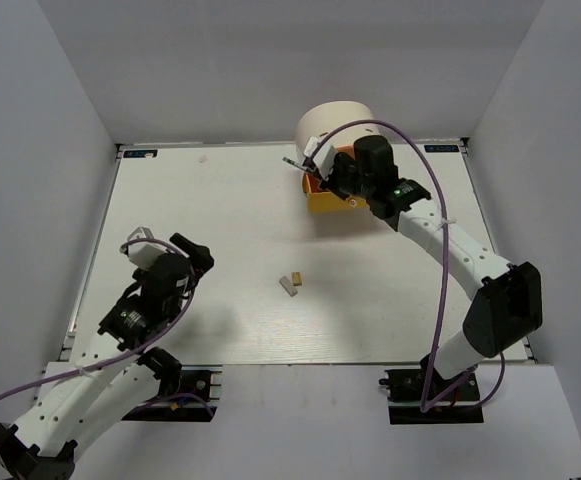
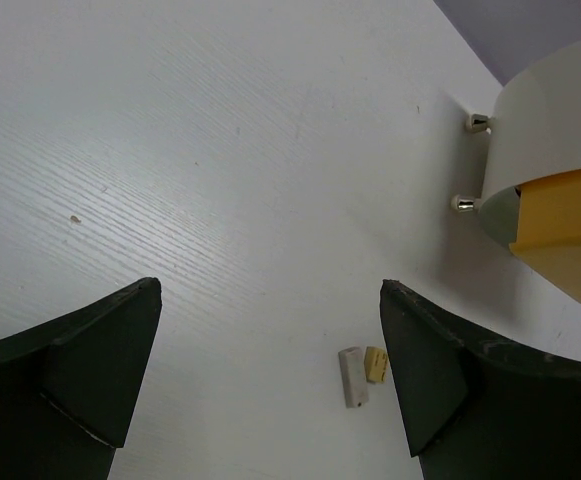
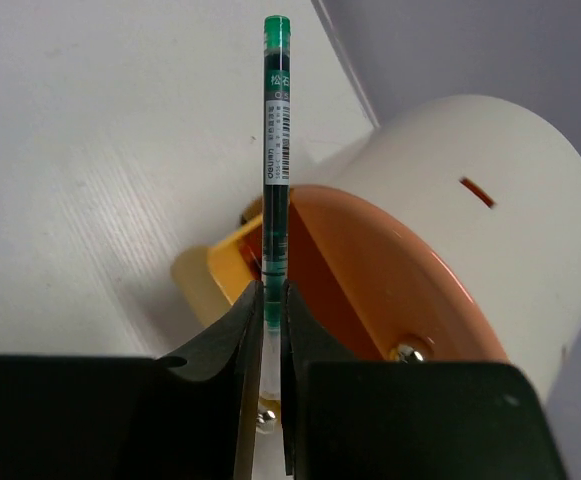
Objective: Sort the stationery into containers
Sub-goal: Place the stationery into the container
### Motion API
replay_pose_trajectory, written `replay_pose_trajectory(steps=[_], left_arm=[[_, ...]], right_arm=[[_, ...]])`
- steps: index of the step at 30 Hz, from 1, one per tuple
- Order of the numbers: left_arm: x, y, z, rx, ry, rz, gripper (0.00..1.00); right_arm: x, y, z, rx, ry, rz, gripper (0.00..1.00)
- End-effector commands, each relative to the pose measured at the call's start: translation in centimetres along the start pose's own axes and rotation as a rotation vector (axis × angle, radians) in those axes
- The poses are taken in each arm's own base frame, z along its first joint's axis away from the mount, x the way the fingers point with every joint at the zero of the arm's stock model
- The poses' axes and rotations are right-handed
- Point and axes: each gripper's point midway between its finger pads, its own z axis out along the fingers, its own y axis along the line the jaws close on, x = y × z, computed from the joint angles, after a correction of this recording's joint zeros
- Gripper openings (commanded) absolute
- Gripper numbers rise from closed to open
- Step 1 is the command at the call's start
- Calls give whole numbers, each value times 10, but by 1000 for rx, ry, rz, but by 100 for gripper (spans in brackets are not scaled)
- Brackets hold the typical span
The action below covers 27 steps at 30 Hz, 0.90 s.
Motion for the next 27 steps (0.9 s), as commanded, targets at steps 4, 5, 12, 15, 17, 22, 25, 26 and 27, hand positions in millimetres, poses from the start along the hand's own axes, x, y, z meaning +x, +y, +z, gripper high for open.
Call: replay_pose_trajectory(steps=[4, 5, 12, 15, 17, 22, 25, 26, 27], left_arm=[[5, -13, 2, 53, 22, 3, 100], [4, -15, 2, 59, 18, -3, 100], [9, -15, 4, 58, 30, 3, 100], [12, -13, 7, 52, 34, 8, 100], [13, -14, 7, 57, 42, 8, 100], [14, -16, 10, 57, 41, 18, 100], [17, -19, 13, 60, 50, 29, 100], [17, -19, 13, 60, 50, 29, 100], [17, -19, 13, 60, 50, 29, 100]], right_arm=[[6, -51, -16, 111, -23, -82, 0], [10, -57, -15, 123, -21, -81, 0], [38, -72, -13, 86, 9, -136, 0], [45, -73, -15, 76, 19, -136, 3], [49, -70, -13, 64, 26, -133, 6], [60, -71, -14, 58, 48, -115, 17], [59, -71, -18, 60, 43, -100, 18], [54, -67, -20, 38, 17, -93, 15], [51, -65, -26, 30, -2, -95, 11]])
